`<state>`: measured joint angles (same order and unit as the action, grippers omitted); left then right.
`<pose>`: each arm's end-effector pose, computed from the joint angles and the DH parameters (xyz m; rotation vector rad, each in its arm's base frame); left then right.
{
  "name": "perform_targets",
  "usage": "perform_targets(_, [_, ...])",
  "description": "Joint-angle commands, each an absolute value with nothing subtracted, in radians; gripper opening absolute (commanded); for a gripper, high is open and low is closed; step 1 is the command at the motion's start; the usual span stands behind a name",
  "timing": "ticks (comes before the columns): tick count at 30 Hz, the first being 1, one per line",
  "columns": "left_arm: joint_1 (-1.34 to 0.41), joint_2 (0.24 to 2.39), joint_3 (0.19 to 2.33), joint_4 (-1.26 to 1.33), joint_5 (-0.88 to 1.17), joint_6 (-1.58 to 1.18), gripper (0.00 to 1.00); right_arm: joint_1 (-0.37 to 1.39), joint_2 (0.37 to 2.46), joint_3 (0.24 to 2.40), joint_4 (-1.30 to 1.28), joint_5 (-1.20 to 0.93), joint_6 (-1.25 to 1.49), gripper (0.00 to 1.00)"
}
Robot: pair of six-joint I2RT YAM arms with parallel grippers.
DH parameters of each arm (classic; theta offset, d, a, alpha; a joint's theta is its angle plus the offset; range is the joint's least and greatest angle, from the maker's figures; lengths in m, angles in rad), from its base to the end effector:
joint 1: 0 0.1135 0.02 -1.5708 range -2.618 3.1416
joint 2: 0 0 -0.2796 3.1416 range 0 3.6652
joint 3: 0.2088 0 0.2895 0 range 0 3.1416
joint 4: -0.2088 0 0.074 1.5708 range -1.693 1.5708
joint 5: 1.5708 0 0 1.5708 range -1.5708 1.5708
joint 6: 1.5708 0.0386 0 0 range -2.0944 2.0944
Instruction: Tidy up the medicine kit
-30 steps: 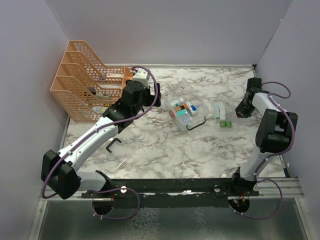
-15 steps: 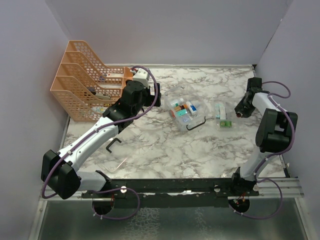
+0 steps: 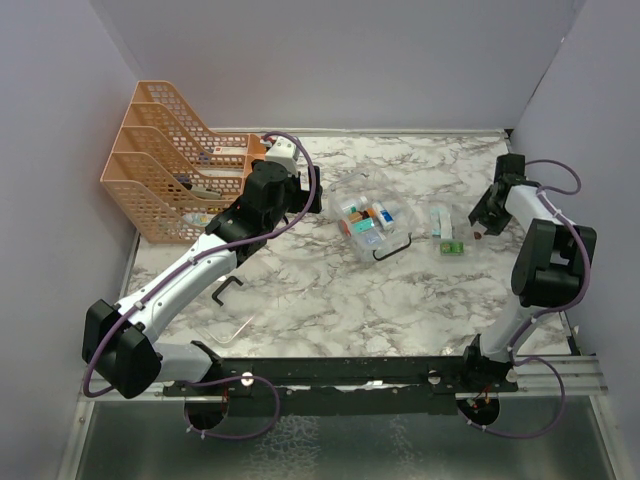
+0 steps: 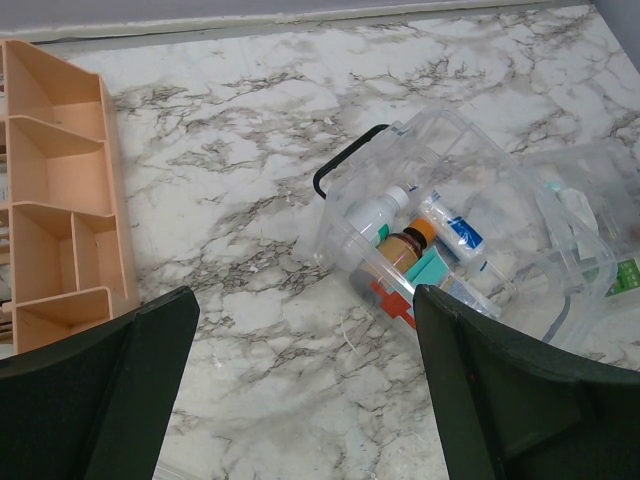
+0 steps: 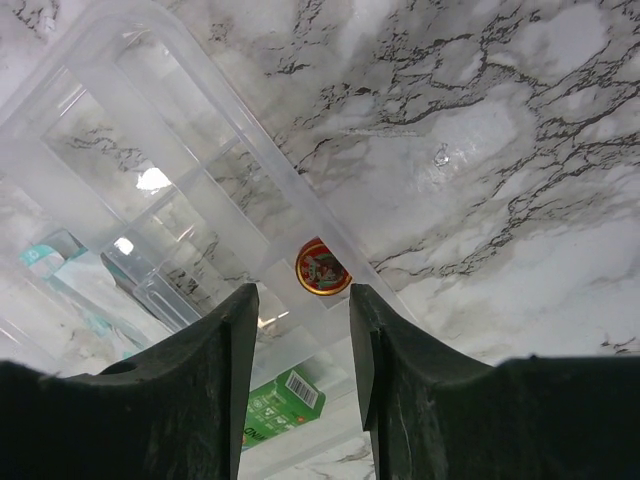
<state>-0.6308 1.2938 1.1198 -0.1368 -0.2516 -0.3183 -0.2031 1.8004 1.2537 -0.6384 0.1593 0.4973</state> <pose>0.2794 -0.1921 0.3585 0.1216 1.8887 -0.4159 0.3895 -0.0865 0.1859 0.9781 2.5536 -0.1376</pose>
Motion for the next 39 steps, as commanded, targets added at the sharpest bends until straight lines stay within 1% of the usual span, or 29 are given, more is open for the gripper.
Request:
perform_targets(1, [-0.637,1.276,1.128,-0.122,-0.255,-0.309,0.92,-0.207,1.728,1.274,-0.618,0.091,0.400,0.42])
perform_targets(6, [-0.637,1.277,1.128,-0.118,-0.249,-0.312,0.92,-0.199,1.703,1.247,-0.572,-0.022,0.312,0.43])
perform_targets(12, [-0.637,1.277,1.129,-0.121,-0.246,-0.316,0.92,-0.174,1.730,1.246,-0.553,-0.114,0.246,0.42])
perform_targets(24, [-0.637,1.278,1.127,-0.121,-0.251,-0.312,0.92,-0.121,1.837,1.290,-0.599,-0.084,0.201,0.42])
perform_targets(31, [-0.637,1.276,1.124,-0.119,-0.257,-0.308,0.92,-0.117,1.872,1.301,-0.619,-0.031,0.200,0.32])
perform_targets(39, [-0.637,1.278,1.123,-0.116,-0.259,-0.308,0.92,-0.114,1.884,1.308,-0.624,-0.017,0.194,0.32])
